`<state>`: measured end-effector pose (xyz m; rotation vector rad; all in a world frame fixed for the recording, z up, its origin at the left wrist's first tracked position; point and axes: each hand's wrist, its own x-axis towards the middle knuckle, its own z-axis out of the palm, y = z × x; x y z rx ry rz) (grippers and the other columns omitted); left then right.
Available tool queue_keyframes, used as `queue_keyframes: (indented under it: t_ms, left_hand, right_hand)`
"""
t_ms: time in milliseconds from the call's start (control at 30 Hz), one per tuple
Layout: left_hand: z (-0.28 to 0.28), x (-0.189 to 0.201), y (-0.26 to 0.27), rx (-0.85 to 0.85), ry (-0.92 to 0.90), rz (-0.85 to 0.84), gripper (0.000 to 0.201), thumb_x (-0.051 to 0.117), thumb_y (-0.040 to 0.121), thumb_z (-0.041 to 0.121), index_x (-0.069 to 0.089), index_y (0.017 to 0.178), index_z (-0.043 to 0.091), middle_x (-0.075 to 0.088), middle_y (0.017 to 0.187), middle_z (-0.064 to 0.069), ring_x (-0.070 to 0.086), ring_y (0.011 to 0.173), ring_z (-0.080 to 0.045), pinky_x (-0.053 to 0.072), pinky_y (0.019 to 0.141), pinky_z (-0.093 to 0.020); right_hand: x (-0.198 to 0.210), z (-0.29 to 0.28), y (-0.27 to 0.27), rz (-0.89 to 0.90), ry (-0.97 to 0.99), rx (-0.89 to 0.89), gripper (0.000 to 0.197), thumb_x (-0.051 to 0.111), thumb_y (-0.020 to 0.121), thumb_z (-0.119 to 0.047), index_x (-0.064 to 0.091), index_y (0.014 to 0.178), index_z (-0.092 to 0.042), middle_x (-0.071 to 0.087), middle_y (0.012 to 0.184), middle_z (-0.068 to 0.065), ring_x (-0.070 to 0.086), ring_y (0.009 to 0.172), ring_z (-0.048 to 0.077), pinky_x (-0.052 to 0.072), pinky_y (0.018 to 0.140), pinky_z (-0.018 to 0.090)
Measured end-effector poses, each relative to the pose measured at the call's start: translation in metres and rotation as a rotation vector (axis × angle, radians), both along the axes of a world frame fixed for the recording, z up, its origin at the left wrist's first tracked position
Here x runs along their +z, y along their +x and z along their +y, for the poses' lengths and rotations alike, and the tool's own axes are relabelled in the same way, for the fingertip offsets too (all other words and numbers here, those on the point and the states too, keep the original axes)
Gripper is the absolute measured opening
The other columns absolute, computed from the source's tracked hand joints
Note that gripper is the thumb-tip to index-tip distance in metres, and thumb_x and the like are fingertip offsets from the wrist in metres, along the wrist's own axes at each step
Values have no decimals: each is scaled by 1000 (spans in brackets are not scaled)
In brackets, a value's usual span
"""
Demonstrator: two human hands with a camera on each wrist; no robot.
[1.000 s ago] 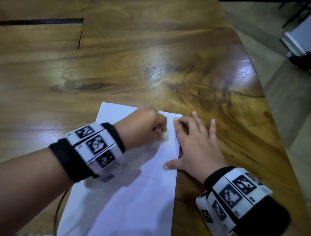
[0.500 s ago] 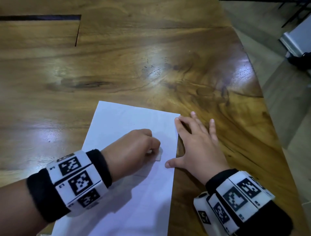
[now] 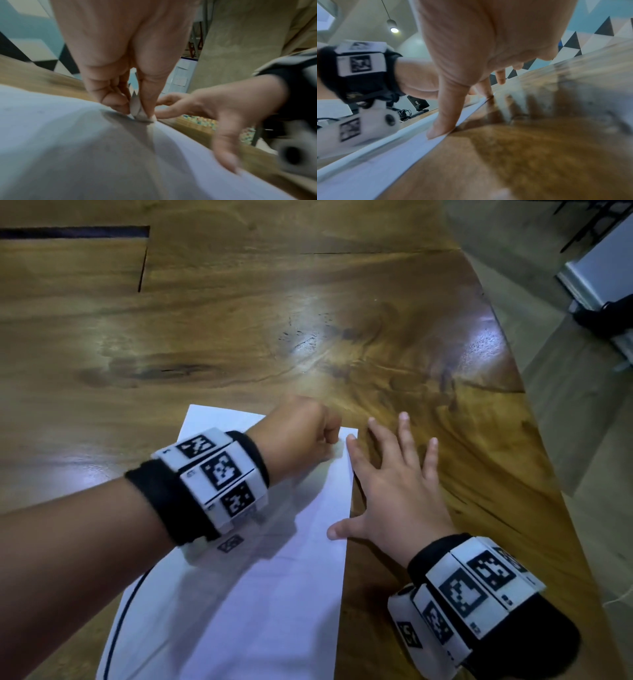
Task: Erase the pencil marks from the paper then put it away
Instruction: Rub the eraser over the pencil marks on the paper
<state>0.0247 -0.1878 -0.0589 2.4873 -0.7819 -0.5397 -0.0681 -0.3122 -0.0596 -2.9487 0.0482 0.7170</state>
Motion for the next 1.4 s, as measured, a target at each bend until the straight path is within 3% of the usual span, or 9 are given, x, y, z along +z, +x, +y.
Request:
queue_keyframes:
  t_ms: [133, 300, 400, 500, 800, 933, 1033, 1233, 1400]
  left_hand:
    - [12, 3, -11, -174, 98, 85, 7, 69, 74, 16, 64, 68, 16, 51, 60, 9, 43, 54, -7, 31, 51, -6]
    - [-3, 5, 12, 38, 26, -36, 8, 67, 76, 13, 67, 83, 10, 55, 71, 2, 49, 69, -16, 28, 55, -22]
    - [8, 2, -1, -88, 56, -5, 3, 65, 75, 10, 65, 78, 11, 55, 72, 1, 46, 66, -15, 28, 55, -26]
    - [21, 4, -9, -255, 156, 115, 10, 63, 74, 7, 67, 78, 16, 62, 72, 4, 47, 58, -5, 32, 54, -10]
    - [-8, 2, 6, -36, 33, -32, 6, 65, 76, 13, 64, 82, 12, 45, 63, 10, 44, 69, -16, 22, 51, -24]
    - [16, -1, -26, -217, 51, 79, 10, 62, 73, 13, 59, 66, 19, 47, 60, 11, 44, 56, -5, 28, 51, -10]
    - [21, 1, -24, -277, 96, 136, 6, 65, 71, 13, 68, 74, 16, 56, 65, 10, 48, 57, -3, 32, 56, -6]
    - [-7, 0, 5, -62, 17, -70, 5, 64, 75, 14, 63, 78, 10, 43, 62, 7, 42, 69, -17, 19, 53, -24]
    - [35, -3, -41, -345, 37, 119, 12, 52, 72, 22, 61, 66, 16, 58, 71, -5, 54, 66, -21, 43, 62, -31]
  right_hand:
    - [-2, 0, 0, 3, -7, -2, 121, 65, 61, -73, -5, 150, -29, -33, 152, 3, -42, 132, 32, -17, 109, 60]
    - [-4, -1, 0, 14, -4, -9, 121, 65, 61, -73, -5, 150, -29, -34, 151, 3, -42, 132, 32, -16, 109, 61]
    - [-3, -1, 0, 19, -2, -13, 121, 66, 60, -72, -4, 150, -30, -33, 152, 4, -42, 132, 32, -16, 109, 61]
    - [-3, -1, 0, 22, 1, -12, 122, 67, 60, -71, -4, 150, -29, -32, 152, 4, -41, 132, 32, -17, 108, 62]
    - [-3, -1, 0, 44, 13, -36, 122, 67, 60, -72, -5, 150, -31, -31, 152, 5, -41, 133, 31, -15, 109, 63]
    - [-3, -1, 0, 43, 14, -30, 122, 67, 60, -71, -5, 150, -30, -31, 152, 7, -41, 133, 31, -16, 108, 62]
    - [-3, -1, 0, 44, 21, -25, 121, 67, 61, -71, -4, 150, -29, -32, 152, 5, -42, 132, 30, -17, 108, 62]
    - [-2, -2, -1, 45, -4, -9, 121, 64, 61, -74, -5, 150, -30, -29, 153, 5, -39, 134, 30, -15, 109, 62]
    - [-3, -2, 0, 42, -8, -3, 122, 64, 60, -74, -5, 150, -29, -29, 154, 7, -39, 135, 30, -15, 109, 61]
